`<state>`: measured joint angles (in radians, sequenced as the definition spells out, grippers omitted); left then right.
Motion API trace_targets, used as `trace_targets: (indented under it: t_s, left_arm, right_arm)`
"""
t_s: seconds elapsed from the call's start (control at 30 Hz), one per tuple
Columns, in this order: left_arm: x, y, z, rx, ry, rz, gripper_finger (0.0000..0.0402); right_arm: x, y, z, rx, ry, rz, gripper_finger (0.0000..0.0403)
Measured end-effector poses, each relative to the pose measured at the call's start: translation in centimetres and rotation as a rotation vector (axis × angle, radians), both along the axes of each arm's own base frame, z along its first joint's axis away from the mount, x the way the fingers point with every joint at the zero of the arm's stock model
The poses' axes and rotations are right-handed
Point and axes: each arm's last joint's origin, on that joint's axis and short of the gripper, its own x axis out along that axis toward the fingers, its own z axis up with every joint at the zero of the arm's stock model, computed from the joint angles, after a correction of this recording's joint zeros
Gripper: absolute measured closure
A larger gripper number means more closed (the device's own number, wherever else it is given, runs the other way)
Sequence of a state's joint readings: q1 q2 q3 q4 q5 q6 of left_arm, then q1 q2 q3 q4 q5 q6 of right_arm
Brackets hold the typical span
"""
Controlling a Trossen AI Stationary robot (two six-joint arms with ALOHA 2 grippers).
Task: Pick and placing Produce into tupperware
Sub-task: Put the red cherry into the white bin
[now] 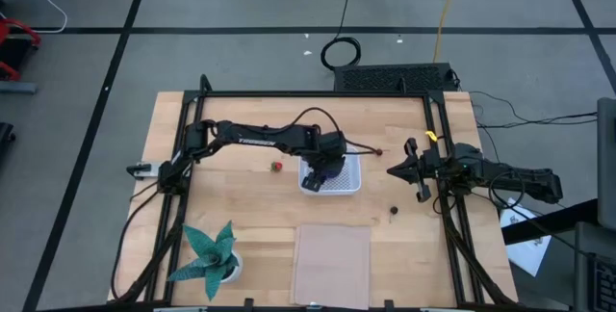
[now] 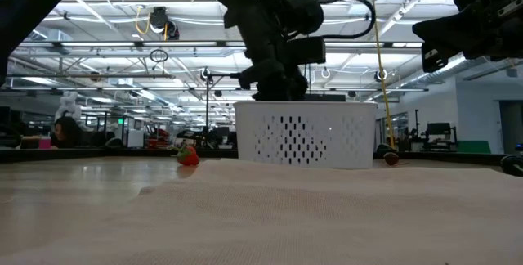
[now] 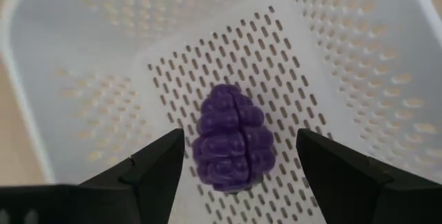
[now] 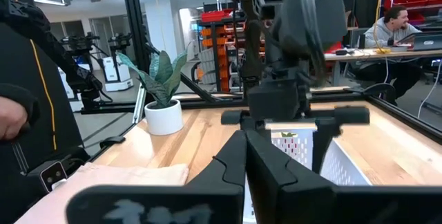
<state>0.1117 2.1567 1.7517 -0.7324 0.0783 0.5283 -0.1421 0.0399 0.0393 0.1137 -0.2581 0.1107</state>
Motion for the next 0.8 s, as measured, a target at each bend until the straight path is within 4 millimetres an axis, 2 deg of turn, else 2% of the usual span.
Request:
trace_targets:
  t_s: [0.13, 0.23, 0.4, 0.63, 0.7, 0.8]
  left_arm:
    - [0.3, -0.3, 0.7, 0.073, -0.008, 0.012, 0.0124]
    - [0.5, -0.6, 1.6, 0.086, -0.015, 0.01, 0.015]
    - [0.5, -0.6, 2.0, 0.083, -0.021, 0.016, 0.023]
    - [0.3, -0.4, 1.9, 0.084, 0.001, 0.015, 0.0375]
    - [0.3, -0.4, 1.9, 0.085, -0.001, 0.015, 0.0393]
    - [0.3, -0.4, 1.9, 0.084, 0.0, 0.015, 0.0386]
  right_arm:
    - [0.0, 0.0, 0.0, 0.001, 0.005, 0.0, 0.0403]
    - [0.0, 0.0, 0.0, 0.001, 0.003, 0.0, 0.0403]
    - [0.0, 0.0, 0.0, 0.001, 0.004, 0.0, 0.0403]
    - [0.0, 0.0, 0.0, 0.001, 0.004, 0.0, 0.0403]
    - [0.0, 0.0, 0.0, 0.001, 0.003, 0.0, 0.0403]
    - [0.0, 0.0, 0.0, 0.001, 0.003, 0.0, 0.0403]
